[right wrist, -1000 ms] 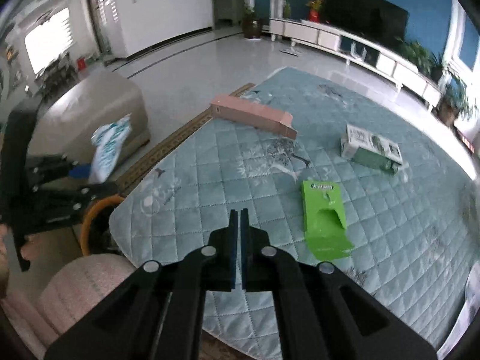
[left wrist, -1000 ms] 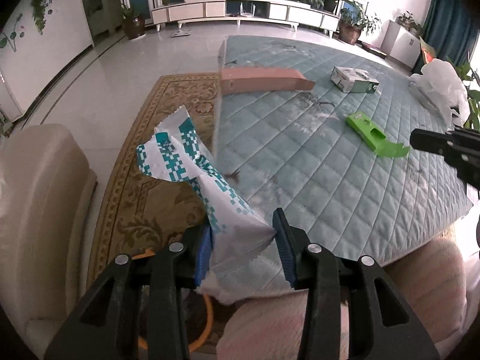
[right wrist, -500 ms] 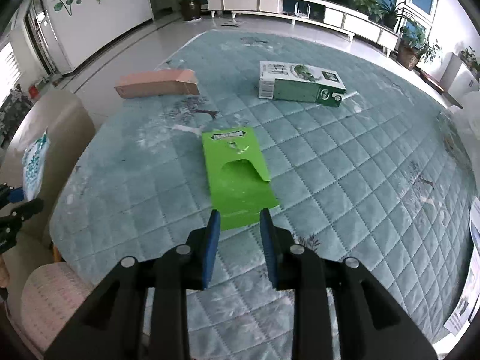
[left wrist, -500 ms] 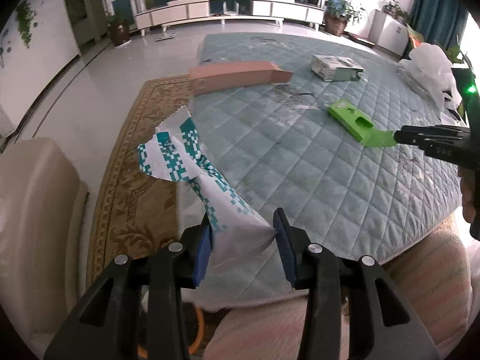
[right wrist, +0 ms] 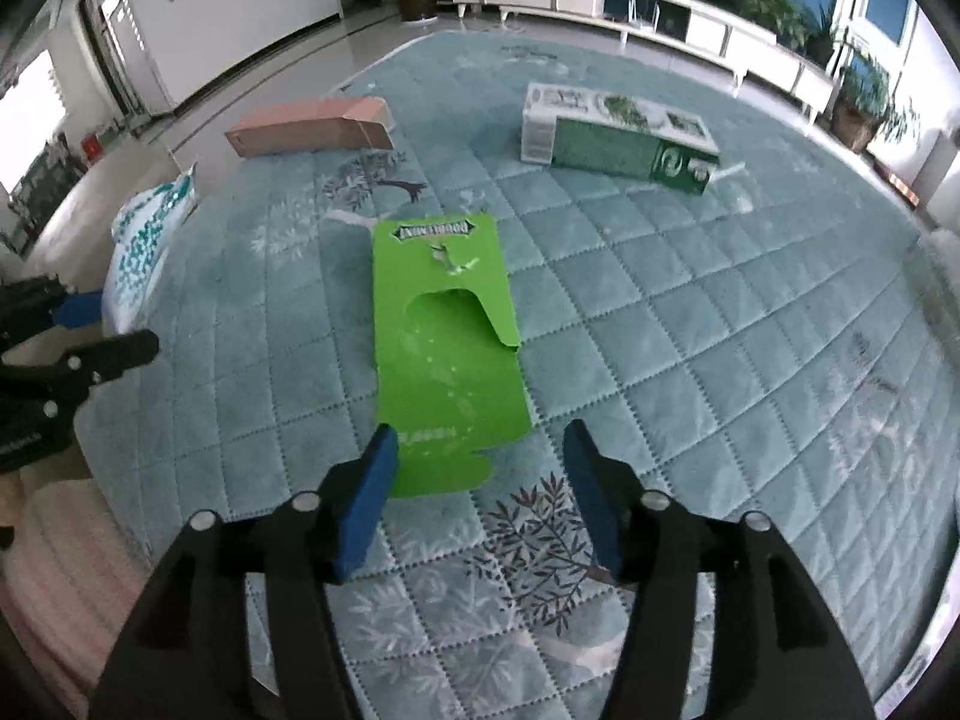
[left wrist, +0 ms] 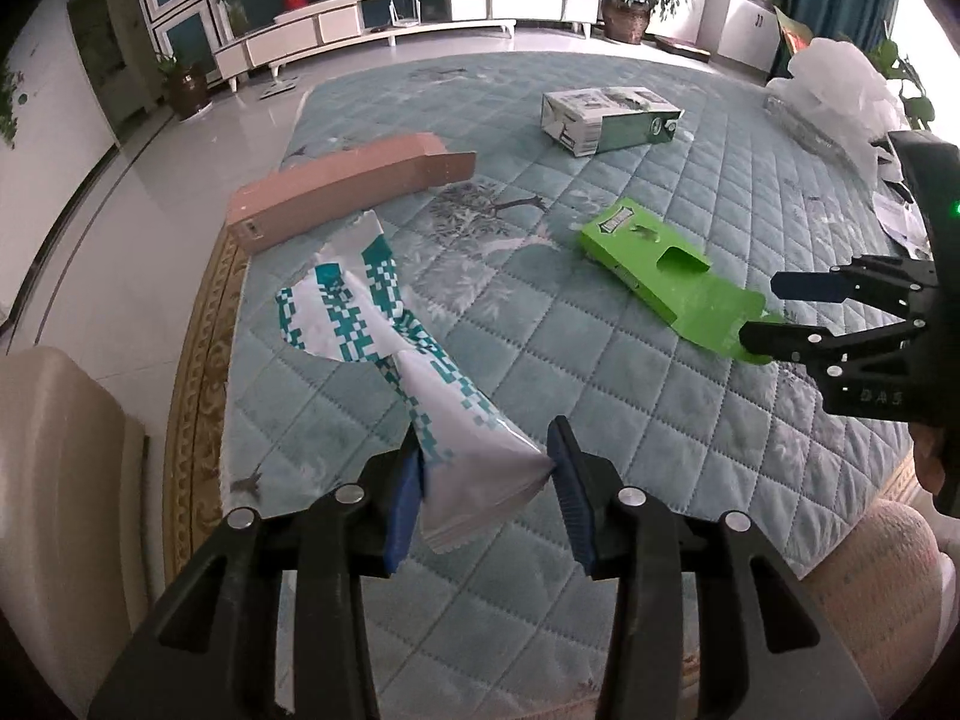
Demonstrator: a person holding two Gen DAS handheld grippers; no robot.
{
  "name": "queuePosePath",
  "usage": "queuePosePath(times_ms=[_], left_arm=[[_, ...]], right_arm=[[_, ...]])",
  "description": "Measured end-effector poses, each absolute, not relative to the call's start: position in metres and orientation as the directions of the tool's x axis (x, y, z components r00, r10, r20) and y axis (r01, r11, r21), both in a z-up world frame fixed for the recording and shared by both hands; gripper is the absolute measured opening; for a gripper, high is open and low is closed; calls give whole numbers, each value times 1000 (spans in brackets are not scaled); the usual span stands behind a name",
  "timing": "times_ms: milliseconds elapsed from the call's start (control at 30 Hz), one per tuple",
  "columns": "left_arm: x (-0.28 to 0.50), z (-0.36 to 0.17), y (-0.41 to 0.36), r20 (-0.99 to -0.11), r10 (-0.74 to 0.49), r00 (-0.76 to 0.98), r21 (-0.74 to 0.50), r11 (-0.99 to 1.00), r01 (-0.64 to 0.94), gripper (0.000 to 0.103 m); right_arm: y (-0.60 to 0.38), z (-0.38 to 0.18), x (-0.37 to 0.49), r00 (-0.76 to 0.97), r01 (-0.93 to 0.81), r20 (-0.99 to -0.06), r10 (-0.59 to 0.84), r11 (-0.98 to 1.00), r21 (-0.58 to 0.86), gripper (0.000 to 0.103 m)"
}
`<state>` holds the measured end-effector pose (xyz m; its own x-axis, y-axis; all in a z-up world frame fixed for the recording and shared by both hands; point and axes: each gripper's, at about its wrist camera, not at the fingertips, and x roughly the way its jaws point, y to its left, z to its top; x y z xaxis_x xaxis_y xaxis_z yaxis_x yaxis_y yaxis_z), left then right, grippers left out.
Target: Collect trash
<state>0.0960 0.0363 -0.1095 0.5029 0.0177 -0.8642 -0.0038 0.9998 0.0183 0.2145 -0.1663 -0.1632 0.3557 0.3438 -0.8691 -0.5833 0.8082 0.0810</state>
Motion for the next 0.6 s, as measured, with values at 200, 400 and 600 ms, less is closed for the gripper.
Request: queuePosePath(times_ms=[200,400,600], left_arm=[[101,-115,31,-872,24,489,29,1000,4,43],[101,-117,30,-875,31,484,38,999,4,43],[97,-113,29,-871,29,491,35,999,3,44]], right_arm=[[-172,-173,226,248,-547,-864,438,800,249,62],[-179,-176,231,228,-503,-842,488,800,327,51],[-168,-168,225,235,-526,-817,527,776,349,0]])
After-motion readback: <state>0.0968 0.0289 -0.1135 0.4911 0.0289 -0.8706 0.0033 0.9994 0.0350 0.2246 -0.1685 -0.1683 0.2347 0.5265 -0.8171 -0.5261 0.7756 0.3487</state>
